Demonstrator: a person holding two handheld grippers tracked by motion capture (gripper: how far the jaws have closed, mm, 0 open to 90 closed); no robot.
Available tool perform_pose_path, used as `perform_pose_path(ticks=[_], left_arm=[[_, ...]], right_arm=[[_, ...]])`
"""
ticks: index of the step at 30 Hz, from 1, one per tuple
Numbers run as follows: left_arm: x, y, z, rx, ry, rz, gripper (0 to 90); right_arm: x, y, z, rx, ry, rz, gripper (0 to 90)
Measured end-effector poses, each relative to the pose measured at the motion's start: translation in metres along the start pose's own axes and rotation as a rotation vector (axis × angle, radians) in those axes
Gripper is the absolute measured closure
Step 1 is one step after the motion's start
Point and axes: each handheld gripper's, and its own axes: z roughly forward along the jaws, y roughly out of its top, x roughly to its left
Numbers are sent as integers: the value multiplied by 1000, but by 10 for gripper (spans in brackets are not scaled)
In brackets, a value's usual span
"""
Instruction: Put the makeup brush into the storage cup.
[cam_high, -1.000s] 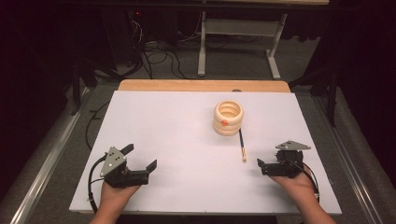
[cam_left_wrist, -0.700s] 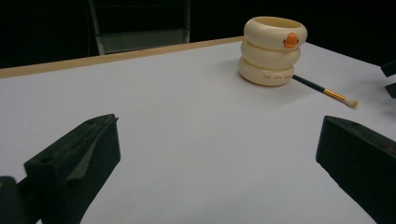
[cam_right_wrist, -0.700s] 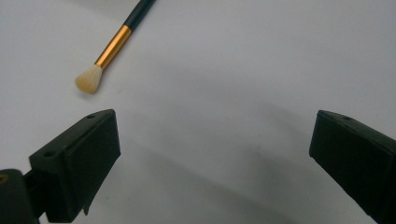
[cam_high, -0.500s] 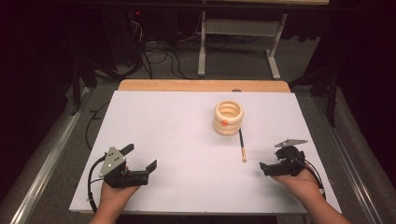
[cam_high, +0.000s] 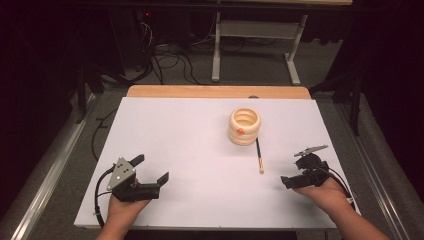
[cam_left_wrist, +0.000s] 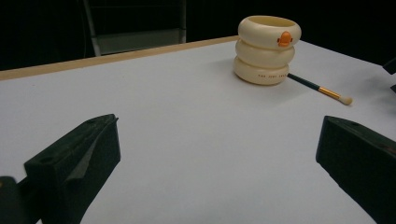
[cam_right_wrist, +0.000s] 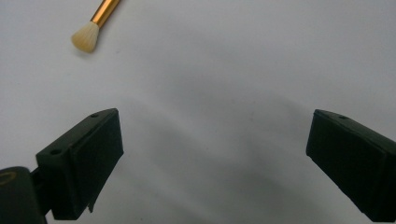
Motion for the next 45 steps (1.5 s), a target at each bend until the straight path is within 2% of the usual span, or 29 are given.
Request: perform_pose_path(ticks=[5, 14, 20, 29, 35, 36, 38, 40, 41, 45], left_arm=[[0, 0, 0, 0, -2, 2, 6], [0, 0, 0, 0, -7, 0, 6], [0, 0, 0, 0, -9, -1, 6], [0, 0, 0, 3, -12, 5, 6], [0, 0, 0, 2, -13, 8, 6], [0, 0, 0, 3, -13, 9, 6], [0, 0, 0, 3, -13, 10, 6], [0, 1, 0, 3, -13, 10, 6], [0, 1, -1, 4, -14, 12, 6], [0, 1, -1, -2, -15, 10, 6]], right_arm=[[2, 2, 1, 26, 10, -3, 58], [7, 10, 2, 99, 15, -44, 74], [9, 17, 2, 137, 24, -44, 94], [12, 33, -1, 150, 20, -57, 131], [19, 48, 0, 157, 23, -80, 175], [21, 56, 1, 155, 24, -79, 202], [22, 58, 3, 155, 31, -71, 210], [25, 64, 5, 156, 37, -73, 241], [27, 70, 8, 153, 44, -81, 297], [32, 78, 14, 154, 49, -75, 344]])
